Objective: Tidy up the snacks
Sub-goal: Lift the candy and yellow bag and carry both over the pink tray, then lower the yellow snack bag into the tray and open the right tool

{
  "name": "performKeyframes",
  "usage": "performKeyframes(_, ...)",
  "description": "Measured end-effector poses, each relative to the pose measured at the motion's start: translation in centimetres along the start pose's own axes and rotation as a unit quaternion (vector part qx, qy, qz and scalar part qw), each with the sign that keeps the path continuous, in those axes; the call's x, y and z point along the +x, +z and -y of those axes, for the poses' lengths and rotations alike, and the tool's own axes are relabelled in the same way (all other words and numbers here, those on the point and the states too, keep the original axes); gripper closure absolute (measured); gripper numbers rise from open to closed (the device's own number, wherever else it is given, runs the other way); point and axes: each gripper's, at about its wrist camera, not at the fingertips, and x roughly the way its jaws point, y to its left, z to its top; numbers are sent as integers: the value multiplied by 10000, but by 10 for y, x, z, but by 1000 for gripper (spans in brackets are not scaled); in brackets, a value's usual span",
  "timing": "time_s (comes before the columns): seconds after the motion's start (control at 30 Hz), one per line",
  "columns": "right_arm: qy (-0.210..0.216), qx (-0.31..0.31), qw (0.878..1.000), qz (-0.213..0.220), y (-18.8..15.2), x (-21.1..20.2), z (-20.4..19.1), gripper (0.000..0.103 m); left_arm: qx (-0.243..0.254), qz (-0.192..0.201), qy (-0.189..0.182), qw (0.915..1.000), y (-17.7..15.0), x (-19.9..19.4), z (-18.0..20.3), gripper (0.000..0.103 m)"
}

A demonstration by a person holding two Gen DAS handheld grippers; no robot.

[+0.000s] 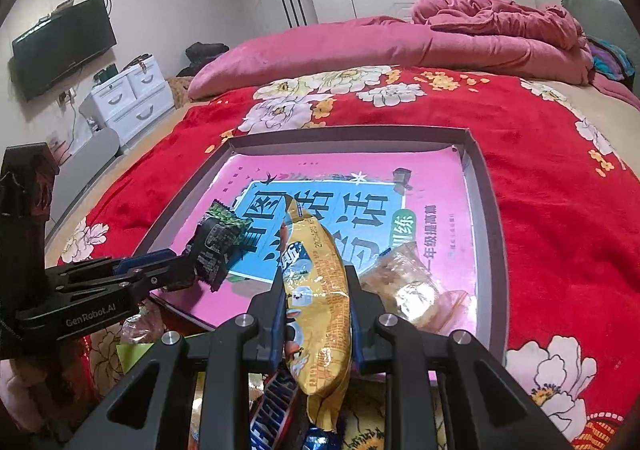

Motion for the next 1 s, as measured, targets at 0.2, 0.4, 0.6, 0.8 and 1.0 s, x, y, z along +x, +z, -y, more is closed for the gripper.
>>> performKeyframes(0.2, 16, -92, 9999, -80, 1, 9, -7, 77, -5, -28, -36, 10000, 0, 2, 4, 76)
performKeyframes(0.4, -5, -61, 9999, -145, 1, 15, -7, 77, 21, -55, -71, 10000, 0, 5, 9, 76)
performKeyframes(0.6, -7, 98, 9998, -191, 1, 18, -2, 77, 42, -68, -86, 9999, -1, 5, 11, 76)
performKeyframes(0.8, -31, 134, 9997, -203, 0, 19, 0, 77, 18, -71, -90, 9999, 0, 5, 10, 76)
performKeyframes(1.0, -55, 95, 9997, -223, 0, 19, 0, 77, -62, -85, -99, 9999, 0, 6, 6, 76)
